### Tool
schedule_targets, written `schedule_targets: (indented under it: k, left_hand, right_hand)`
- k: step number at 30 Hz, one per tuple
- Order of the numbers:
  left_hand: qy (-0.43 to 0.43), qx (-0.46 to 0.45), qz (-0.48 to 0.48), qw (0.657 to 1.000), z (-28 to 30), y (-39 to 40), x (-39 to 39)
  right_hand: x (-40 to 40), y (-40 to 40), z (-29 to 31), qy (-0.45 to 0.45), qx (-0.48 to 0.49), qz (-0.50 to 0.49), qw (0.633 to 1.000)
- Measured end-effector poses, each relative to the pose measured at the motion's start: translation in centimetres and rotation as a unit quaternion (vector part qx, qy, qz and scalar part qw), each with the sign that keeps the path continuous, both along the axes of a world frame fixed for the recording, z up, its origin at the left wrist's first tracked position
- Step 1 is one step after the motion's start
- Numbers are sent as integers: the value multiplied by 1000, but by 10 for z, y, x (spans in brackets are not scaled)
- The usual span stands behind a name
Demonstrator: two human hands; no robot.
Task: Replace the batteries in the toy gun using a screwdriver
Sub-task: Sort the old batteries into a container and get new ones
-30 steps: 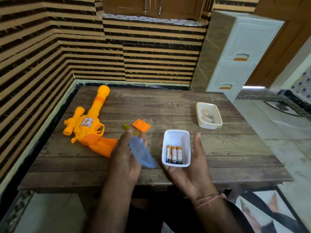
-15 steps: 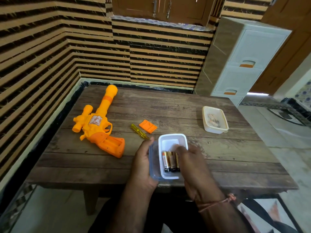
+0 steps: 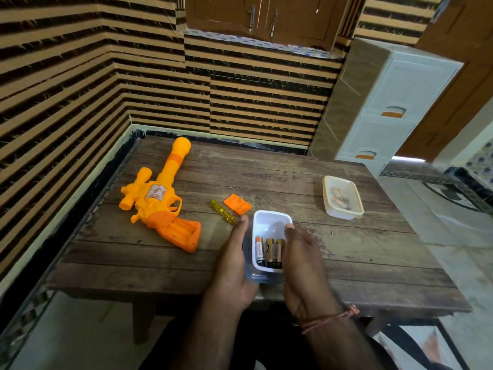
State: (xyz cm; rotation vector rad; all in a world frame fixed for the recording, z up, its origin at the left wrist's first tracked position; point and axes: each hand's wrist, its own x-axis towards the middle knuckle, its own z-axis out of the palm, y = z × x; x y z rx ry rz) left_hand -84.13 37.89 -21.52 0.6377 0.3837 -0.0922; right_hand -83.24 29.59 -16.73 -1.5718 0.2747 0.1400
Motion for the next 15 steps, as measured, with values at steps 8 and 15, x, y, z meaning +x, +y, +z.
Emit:
schedule_targets:
  k: [8,15]
  left_hand:
    - [-34,-44,-24,998,-1,-1,-2]
    - [-35,-32,21,999,1,-8,-4]
  right_hand:
    - [6,-1,-1,-36,-83,48,995]
    - [1,6,-14,-84,-117,43,989]
